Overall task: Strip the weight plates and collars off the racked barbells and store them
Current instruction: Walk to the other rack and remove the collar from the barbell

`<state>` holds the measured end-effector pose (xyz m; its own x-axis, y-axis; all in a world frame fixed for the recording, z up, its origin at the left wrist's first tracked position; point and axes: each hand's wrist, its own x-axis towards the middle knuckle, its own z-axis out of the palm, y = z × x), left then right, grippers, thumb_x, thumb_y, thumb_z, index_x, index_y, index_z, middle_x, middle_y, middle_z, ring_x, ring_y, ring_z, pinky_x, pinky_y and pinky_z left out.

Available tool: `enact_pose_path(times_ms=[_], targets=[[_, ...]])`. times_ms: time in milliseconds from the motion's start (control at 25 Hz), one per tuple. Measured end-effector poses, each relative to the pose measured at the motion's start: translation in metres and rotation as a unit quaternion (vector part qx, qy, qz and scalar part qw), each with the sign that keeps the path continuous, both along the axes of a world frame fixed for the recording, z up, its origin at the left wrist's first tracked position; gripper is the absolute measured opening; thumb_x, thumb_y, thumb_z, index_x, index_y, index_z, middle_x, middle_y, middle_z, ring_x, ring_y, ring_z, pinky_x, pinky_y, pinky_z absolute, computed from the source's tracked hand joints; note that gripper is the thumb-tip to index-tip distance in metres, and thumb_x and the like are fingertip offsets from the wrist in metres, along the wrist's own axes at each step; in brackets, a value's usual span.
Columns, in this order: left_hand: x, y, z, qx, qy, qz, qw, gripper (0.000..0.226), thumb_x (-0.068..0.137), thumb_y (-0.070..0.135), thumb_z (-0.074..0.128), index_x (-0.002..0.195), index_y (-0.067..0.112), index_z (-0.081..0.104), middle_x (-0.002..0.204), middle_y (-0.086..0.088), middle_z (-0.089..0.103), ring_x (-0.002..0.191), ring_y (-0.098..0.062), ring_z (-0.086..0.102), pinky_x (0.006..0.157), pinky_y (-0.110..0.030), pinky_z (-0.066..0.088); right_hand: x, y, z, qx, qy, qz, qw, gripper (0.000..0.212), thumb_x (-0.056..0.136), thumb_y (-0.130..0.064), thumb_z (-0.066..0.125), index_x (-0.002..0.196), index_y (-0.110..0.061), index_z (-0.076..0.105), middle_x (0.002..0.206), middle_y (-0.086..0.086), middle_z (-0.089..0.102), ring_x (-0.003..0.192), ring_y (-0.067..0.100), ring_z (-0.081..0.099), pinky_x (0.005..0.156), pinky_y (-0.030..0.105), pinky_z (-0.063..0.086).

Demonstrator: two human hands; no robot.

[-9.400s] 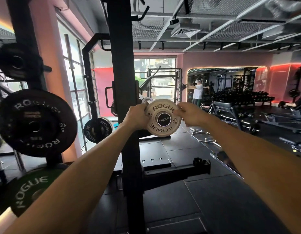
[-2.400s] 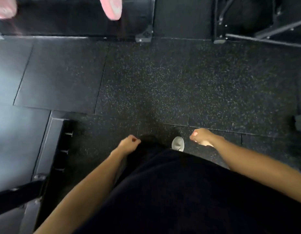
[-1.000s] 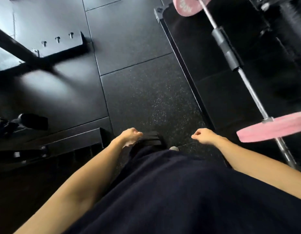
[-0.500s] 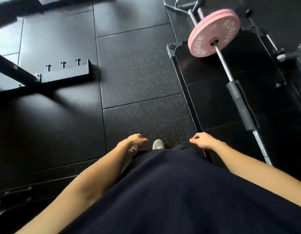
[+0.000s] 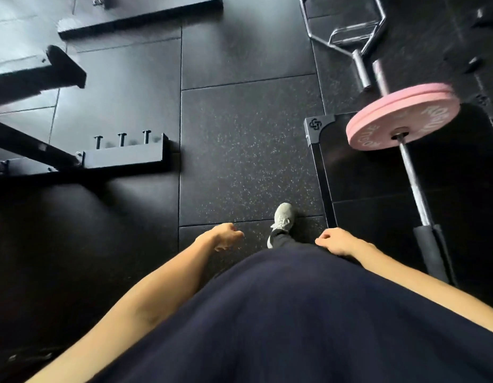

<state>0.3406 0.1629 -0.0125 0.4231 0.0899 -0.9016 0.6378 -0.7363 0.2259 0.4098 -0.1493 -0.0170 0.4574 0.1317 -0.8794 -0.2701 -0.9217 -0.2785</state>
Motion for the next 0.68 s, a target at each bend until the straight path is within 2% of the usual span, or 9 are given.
enact_pose_path(times_ms=[80, 160, 280, 320, 480, 600, 680], targets=[[0.065, 0.016, 0.010, 0.002, -0.008, 0.018, 1.000, 0.027, 0.095, 0.036, 0.047, 0.093, 0.012, 0.058, 0.084, -0.011, 0.059, 0.070, -0.022, 0.053, 0.064, -0.028, 0.045, 0.077, 0.018, 0.005, -0.003, -0.002, 0.022, 1.000, 0.014, 0.089, -0.035, 0.061, 0.078, -0.026, 0.060, 0.100, 0.002, 0.065, 0.092, 0.020, 0.058, 0.086, 0.032, 0.045], [0.126, 0.033, 0.021, 0.006, -0.030, 0.036, 0.999, 0.030, 0.095, 0.037, 0.048, 0.093, 0.010, 0.062, 0.086, -0.011, 0.060, 0.077, -0.024, 0.057, 0.066, -0.028, 0.044, 0.156, 0.039, 0.014, 0.003, -0.016, 0.043, 0.999, 0.014, 0.091, -0.034, 0.060, 0.080, -0.025, 0.060, 0.103, 0.003, 0.065, 0.093, 0.020, 0.057, 0.089, 0.033, 0.044], [0.202, 0.062, 0.031, 0.039, -0.055, 0.085, 0.994, 0.038, 0.097, 0.040, 0.045, 0.113, 0.009, 0.061, 0.115, -0.010, 0.063, 0.109, -0.026, 0.059, 0.085, -0.030, 0.043, 0.260, 0.078, 0.028, 0.014, -0.031, 0.062, 0.997, 0.014, 0.092, -0.035, 0.058, 0.088, -0.022, 0.062, 0.106, 0.003, 0.065, 0.100, 0.021, 0.058, 0.094, 0.035, 0.044], [0.222, 0.070, 0.030, 0.045, -0.054, 0.090, 0.993, 0.040, 0.097, 0.041, 0.045, 0.118, 0.010, 0.059, 0.123, -0.009, 0.062, 0.114, -0.026, 0.057, 0.088, -0.030, 0.042, 0.286, 0.090, 0.030, 0.014, -0.034, 0.065, 0.997, 0.014, 0.092, -0.035, 0.058, 0.090, -0.022, 0.062, 0.107, 0.003, 0.064, 0.101, 0.022, 0.059, 0.094, 0.036, 0.045], [0.334, 0.119, 0.015, 0.029, -0.047, 0.085, 0.995, 0.038, 0.094, 0.042, 0.048, 0.113, 0.011, 0.062, 0.121, -0.008, 0.064, 0.109, -0.025, 0.059, 0.082, -0.028, 0.041, 0.399, 0.139, 0.019, -0.008, -0.033, 0.102, 0.994, 0.016, 0.093, -0.035, 0.056, 0.098, -0.021, 0.061, 0.108, 0.002, 0.061, 0.102, 0.022, 0.056, 0.092, 0.035, 0.044], [0.434, 0.170, 0.009, 0.010, -0.060, 0.081, 0.995, 0.037, 0.093, 0.043, 0.049, 0.110, 0.013, 0.064, 0.116, -0.004, 0.064, 0.101, -0.021, 0.057, 0.085, -0.030, 0.042, 0.487, 0.186, 0.007, -0.025, -0.025, 0.115, 0.993, 0.020, 0.094, -0.036, 0.056, 0.103, -0.018, 0.061, 0.110, 0.003, 0.061, 0.100, 0.021, 0.055, 0.090, 0.034, 0.044], [0.490, 0.205, 0.013, 0.006, -0.058, 0.075, 0.995, 0.037, 0.094, 0.042, 0.049, 0.110, 0.013, 0.063, 0.113, -0.003, 0.064, 0.100, -0.021, 0.057, 0.084, -0.030, 0.042, 0.539, 0.217, 0.012, -0.039, -0.024, 0.118, 0.992, 0.018, 0.093, -0.038, 0.056, 0.097, -0.021, 0.062, 0.109, 0.002, 0.062, 0.099, 0.020, 0.055, 0.091, 0.034, 0.045]])
